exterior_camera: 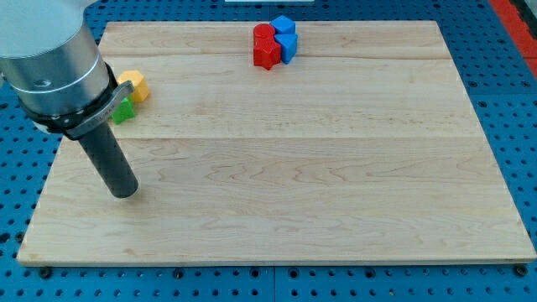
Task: Point at the red circle
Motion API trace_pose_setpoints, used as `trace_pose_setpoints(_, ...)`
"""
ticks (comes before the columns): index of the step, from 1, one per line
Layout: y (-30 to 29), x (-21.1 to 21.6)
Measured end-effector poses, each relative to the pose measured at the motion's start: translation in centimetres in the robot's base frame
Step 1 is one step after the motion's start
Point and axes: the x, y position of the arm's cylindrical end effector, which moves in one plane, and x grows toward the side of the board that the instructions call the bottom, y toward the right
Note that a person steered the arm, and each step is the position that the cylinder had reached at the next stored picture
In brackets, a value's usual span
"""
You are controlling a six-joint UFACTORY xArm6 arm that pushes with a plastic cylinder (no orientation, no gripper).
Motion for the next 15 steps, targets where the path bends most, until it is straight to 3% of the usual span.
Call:
trace_pose_setpoints(2, -0.2, 1.7)
trace_pose_setpoints(5, -10.2, 3.6)
trace_pose_setpoints(7, -11.4, 3.6)
trace_pose_setpoints(10, 1.6, 2.7)
trace_pose_setpoints(15, 4.0, -11.9)
